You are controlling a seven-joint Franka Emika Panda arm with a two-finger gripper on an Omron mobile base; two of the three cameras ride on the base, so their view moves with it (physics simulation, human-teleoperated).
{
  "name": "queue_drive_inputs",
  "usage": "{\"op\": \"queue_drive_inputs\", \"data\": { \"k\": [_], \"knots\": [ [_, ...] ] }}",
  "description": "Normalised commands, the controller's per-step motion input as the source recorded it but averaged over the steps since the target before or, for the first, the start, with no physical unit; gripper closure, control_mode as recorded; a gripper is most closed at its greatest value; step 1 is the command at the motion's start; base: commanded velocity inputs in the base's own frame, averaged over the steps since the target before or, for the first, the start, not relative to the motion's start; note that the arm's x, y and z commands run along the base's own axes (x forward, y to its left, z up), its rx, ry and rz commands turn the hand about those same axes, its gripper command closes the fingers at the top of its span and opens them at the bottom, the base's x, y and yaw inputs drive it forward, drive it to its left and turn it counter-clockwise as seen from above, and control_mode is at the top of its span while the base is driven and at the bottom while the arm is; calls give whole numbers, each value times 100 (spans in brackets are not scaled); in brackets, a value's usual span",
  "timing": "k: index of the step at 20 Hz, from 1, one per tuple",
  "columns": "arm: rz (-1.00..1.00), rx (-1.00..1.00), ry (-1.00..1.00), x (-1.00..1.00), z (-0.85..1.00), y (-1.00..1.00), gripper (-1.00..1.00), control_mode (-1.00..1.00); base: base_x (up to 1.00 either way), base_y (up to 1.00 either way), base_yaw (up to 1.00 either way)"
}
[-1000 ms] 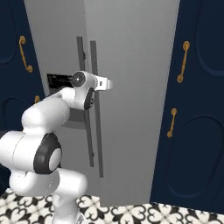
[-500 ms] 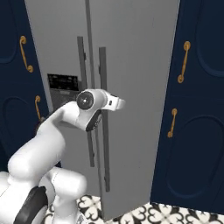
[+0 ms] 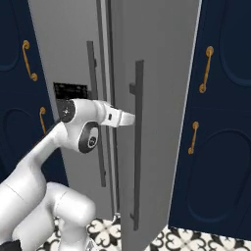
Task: Take the strawberry from the fridge and place it on top of the pancake, located on the dining counter.
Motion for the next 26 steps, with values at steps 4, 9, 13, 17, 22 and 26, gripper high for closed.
{"op": "queue_drive_inputs", "data": {
  "k": [4,9,13,17,22,26],
  "knots": [
    [0,-54,64,36,14,57,-100,-100,0,0,0],
    [0,-37,89,91,0,8,-100,-100,0,0,0],
    [0,-41,65,23,2,7,-100,-100,0,0,0],
    [0,-55,46,-2,-9,13,-100,-100,0,0,0],
    [-4,-38,31,-33,-13,-16,-100,-100,0,0,0],
    [4,-32,12,-46,29,29,-100,-100,0,0,0]
  ]
}}
